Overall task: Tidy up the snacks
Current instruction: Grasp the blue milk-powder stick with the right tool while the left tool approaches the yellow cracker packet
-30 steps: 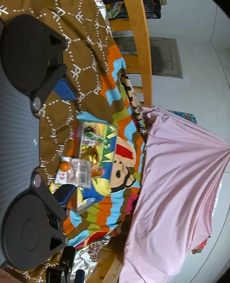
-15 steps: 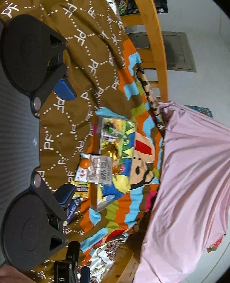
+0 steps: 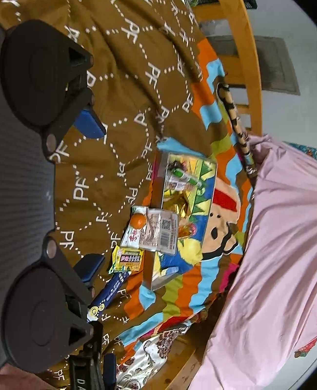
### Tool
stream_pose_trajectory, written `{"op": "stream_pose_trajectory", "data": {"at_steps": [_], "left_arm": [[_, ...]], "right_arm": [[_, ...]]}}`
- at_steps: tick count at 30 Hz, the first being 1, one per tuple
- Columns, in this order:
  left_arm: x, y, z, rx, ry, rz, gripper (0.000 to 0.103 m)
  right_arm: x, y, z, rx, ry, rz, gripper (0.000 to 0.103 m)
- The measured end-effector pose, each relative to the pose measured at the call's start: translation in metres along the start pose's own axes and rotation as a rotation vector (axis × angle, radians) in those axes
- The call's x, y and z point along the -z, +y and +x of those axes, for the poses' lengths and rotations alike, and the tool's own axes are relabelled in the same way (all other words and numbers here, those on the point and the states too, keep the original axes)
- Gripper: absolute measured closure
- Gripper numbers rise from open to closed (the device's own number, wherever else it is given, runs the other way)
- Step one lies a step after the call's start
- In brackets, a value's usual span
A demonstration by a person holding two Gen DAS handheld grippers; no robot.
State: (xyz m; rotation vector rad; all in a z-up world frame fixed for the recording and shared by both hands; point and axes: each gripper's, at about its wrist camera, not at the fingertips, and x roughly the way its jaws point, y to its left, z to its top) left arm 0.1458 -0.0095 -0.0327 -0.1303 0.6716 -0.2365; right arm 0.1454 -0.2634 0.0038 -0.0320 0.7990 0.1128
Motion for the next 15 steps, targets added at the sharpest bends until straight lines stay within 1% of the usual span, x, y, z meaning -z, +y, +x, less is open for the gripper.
{"op": "stream_pose_trajectory", "data": {"at_steps": [3,7,9,12,15], "left_arm": [[-0.006,0.0,0.013,0.022,0.011,-0.004,0.0],[-0.011,0.003,0.032,0.047,0.04,-0.008,0.0],[-0.013,0.004,0.042,0.052,0.061,0.0,0.0],[-0.016,0.005,0.056,0.071,0.083,0.021,0.0],[-0.02,0.002,0.07,0.114,0.081,0.057,0.0]], "right_arm": [[-0.011,-0.009,0.014,-0.043,0.046,0.003,0.001],[-0.027,-0.018,0.032,-0.04,0.099,-0.045,0.001],[-0.033,-0.024,0.04,-0.056,0.126,-0.058,0.001],[-0.04,-0.029,0.056,-0.093,0.185,-0.106,0.001],[-0.041,-0.032,0.076,-0.133,0.247,-0.178,0.001]]}}
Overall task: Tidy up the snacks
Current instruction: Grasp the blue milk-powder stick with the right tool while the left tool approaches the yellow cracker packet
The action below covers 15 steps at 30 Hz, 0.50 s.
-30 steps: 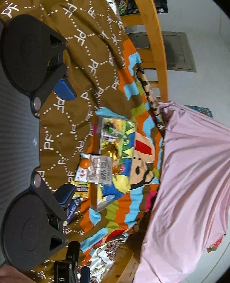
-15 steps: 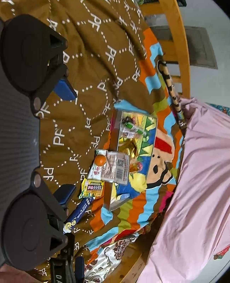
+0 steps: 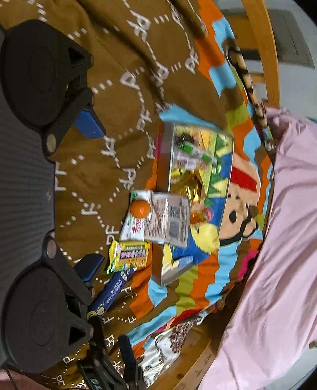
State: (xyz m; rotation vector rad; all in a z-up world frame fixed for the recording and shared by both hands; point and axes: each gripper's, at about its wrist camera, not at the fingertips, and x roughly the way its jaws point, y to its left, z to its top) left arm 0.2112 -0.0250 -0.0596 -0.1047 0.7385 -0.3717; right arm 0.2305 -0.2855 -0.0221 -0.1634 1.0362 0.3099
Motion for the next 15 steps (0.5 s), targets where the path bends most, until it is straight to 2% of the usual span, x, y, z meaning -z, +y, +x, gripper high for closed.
{"op": "stream_pose_trajectory", "data": {"at_steps": [4,11,15], "left_arm": [[-0.006,-0.006,0.017,0.063,-0.012,0.048,0.0],[-0.025,-0.022,0.056,0.217,-0.013,0.085,0.0],[-0.035,-0.031,0.08,0.278,-0.011,0.126,0.0]], "right_arm": [[0.001,0.0,0.018,0.016,0.03,-0.068,0.001],[0.001,0.0,0.041,0.051,0.068,-0.098,0.001],[0.002,-0.005,0.05,0.054,0.089,-0.094,0.006]]}}
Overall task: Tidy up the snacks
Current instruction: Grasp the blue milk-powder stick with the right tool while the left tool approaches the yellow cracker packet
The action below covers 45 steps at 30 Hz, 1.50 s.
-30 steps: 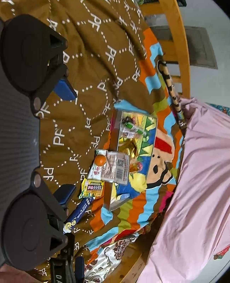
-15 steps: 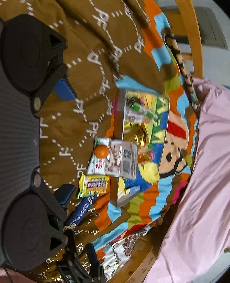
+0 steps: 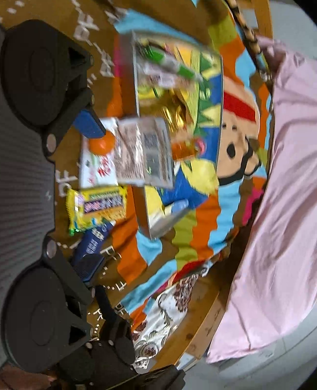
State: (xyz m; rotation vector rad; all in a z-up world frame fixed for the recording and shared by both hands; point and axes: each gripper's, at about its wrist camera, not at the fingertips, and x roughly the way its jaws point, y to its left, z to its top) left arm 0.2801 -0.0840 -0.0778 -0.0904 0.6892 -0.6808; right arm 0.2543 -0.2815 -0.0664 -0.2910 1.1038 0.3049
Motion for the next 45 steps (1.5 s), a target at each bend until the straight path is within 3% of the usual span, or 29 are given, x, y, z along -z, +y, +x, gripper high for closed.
{"op": "stream_pose_trajectory", "data": {"at_steps": [8,16,19,24,45], "left_arm": [[0.0,0.002,0.038,0.088,0.04,0.042,0.001],[0.0,-0.001,0.055,0.117,0.059,0.04,0.016],[-0.001,-0.003,0.062,0.114,0.078,0.047,0.026],[0.004,-0.002,0.073,0.083,0.11,0.032,0.028],[0.004,0.002,0.078,0.058,0.089,0.001,0.026]], "right_arm": [[0.0,-0.009,0.007,0.004,0.012,0.043,0.023],[-0.003,-0.008,0.012,0.018,-0.005,0.034,0.046],[-0.004,-0.008,0.014,0.029,-0.014,0.034,0.054],[-0.004,-0.007,0.016,0.037,-0.011,0.031,0.055],[-0.006,-0.003,0.019,0.066,-0.015,0.016,0.054]]}}
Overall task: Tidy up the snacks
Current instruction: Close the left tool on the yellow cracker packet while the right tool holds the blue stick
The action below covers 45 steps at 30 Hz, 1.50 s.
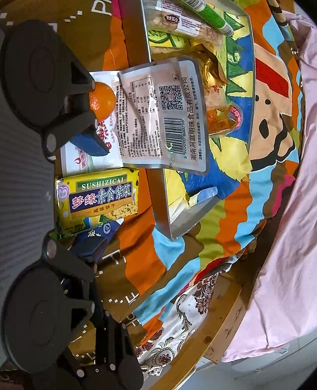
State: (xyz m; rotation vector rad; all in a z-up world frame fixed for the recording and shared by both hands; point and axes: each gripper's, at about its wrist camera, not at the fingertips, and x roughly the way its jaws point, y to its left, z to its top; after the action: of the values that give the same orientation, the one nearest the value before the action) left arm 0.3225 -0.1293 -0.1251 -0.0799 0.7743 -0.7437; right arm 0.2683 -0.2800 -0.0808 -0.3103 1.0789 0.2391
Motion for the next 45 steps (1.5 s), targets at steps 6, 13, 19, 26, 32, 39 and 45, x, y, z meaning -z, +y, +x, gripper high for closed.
{"op": "stream_pose_trajectory", "data": {"at_steps": [6,13,19,26,32,39,45], "left_arm": [[0.0,0.0,0.0,-0.019,-0.008,-0.002,0.026],[-0.001,-0.003,0.003,-0.049,-0.009,0.016,0.026],[0.0,-0.006,0.003,-0.057,-0.008,0.037,0.035],[0.003,-0.014,0.004,-0.045,0.005,0.076,0.04],[0.004,-0.016,0.004,-0.079,0.007,0.089,0.049],[0.014,-0.016,-0.018,-0.125,-0.013,0.044,0.051],[0.029,-0.022,-0.047,-0.128,-0.013,-0.042,0.051]], "right_arm": [[-0.001,0.001,0.0,0.005,-0.005,-0.006,0.054],[-0.001,0.002,0.001,0.013,-0.009,0.0,0.056],[-0.001,0.007,0.0,0.014,-0.019,-0.025,0.064],[-0.001,0.005,0.0,0.007,-0.017,-0.01,0.063],[-0.001,0.006,0.0,0.012,-0.021,-0.011,0.064],[0.002,0.006,-0.005,0.01,-0.036,-0.004,0.065],[0.003,0.008,-0.013,-0.04,-0.045,0.032,0.065]]}}
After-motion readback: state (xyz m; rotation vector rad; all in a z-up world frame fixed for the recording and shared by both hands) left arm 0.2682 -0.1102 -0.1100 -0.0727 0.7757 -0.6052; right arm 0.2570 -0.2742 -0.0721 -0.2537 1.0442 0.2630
